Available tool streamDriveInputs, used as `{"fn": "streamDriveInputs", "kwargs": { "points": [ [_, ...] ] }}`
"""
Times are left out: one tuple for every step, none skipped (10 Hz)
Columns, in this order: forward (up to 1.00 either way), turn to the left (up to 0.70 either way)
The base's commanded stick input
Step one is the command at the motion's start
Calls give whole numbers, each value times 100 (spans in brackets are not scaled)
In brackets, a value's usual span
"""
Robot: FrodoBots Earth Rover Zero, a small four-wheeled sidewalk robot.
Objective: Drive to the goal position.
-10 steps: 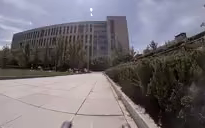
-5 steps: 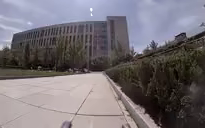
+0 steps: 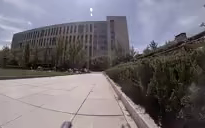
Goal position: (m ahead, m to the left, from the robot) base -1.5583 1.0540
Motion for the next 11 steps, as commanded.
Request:
{"fn": "streamDriveInputs", "kwargs": {
  "points": [
    [4,0],
    [4,0],
    [2,0],
    [0,0],
    [1,0],
    [4,0],
    [0,0],
    [4,0],
    [3,0],
    [1,0],
    [0,0]
  ]
}}
